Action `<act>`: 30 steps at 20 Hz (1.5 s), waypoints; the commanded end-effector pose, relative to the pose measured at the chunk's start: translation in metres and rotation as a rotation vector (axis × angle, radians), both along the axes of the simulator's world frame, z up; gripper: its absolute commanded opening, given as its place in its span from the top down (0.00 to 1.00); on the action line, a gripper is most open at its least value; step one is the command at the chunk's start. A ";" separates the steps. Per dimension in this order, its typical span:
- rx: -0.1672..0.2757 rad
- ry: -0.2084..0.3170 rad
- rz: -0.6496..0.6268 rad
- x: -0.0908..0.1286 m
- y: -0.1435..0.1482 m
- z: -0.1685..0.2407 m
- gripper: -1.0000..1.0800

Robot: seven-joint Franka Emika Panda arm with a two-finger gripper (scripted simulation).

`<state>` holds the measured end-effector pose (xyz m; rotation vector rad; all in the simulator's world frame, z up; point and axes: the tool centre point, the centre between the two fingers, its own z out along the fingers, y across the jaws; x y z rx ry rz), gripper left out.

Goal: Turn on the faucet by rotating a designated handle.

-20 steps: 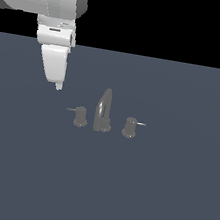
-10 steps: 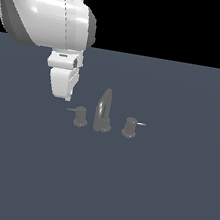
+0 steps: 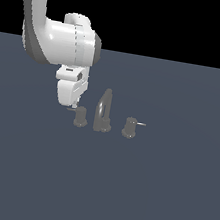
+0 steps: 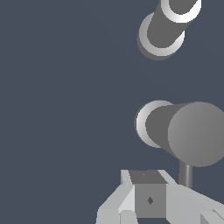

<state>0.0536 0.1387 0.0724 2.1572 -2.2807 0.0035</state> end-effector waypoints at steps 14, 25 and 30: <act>0.003 0.000 -0.042 0.003 0.000 -0.009 1.00; 0.004 -0.007 -0.046 -0.019 0.009 -0.009 1.00; 0.003 -0.005 -0.044 -0.035 0.009 -0.008 1.00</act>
